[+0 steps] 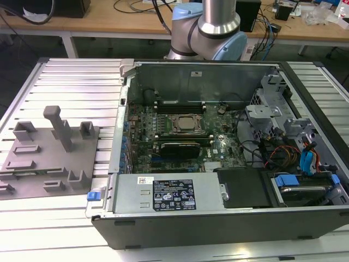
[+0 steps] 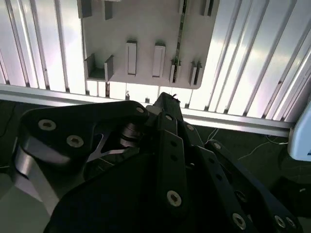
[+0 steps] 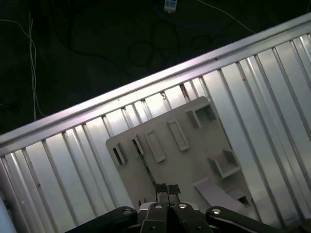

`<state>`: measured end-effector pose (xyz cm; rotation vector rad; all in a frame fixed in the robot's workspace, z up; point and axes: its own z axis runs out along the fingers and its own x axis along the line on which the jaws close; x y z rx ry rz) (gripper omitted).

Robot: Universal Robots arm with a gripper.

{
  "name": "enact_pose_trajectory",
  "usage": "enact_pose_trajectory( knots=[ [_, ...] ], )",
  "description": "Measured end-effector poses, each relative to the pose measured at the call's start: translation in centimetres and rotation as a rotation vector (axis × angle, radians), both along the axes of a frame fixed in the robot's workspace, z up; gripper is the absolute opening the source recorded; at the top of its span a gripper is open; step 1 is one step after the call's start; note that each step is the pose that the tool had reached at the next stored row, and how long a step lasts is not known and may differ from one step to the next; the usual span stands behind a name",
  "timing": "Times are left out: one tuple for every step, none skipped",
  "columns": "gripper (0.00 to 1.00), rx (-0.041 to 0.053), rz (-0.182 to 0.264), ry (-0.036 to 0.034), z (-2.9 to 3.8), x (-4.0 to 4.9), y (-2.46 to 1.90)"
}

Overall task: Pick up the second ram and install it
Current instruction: 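Pick up the second ram and move it above second insertion slot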

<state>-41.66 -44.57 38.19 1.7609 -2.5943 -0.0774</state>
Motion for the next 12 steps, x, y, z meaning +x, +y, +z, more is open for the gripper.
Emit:
enact_pose_trajectory(
  knots=[
    [0.11, -0.0001, 0.017, 0.0, 0.0, 0.0, 0.0],
    [0.11, 0.0, 0.025, 0.0, 0.0, 0.0, 0.0],
    [0.11, 0.0, 0.034, 0.0001, 0.0, 0.0, 0.0],
    [0.11, 0.0, 0.042, 0.0, 0.0, 0.0, 0.0],
    [0.11, 0.0, 0.053, 0.0, 0.0, 0.0, 0.0],
    [0.11, 0.0, 0.066, 0.0, 0.0, 0.0, 0.0],
    [0.11, -0.0001, 0.078, 0.0, 0.0, 0.0, 0.0],
    [0.11, 0.0, 0.086, 0.0, 0.0, 0.0, 0.0],
    [0.11, 0.0, 0.098, 0.0, 0.0, 0.0, 0.0],
    [0.11, -0.0001, 0.111, 0.0, 0.0, 0.0, 0.0],
    [0.11, -0.0001, 0.13, 0.0, 0.0, 0.0, 0.0],
    [0.11, -0.0003, 0.144, 0.0, 0.0, 0.0, 0.0]
  ],
)
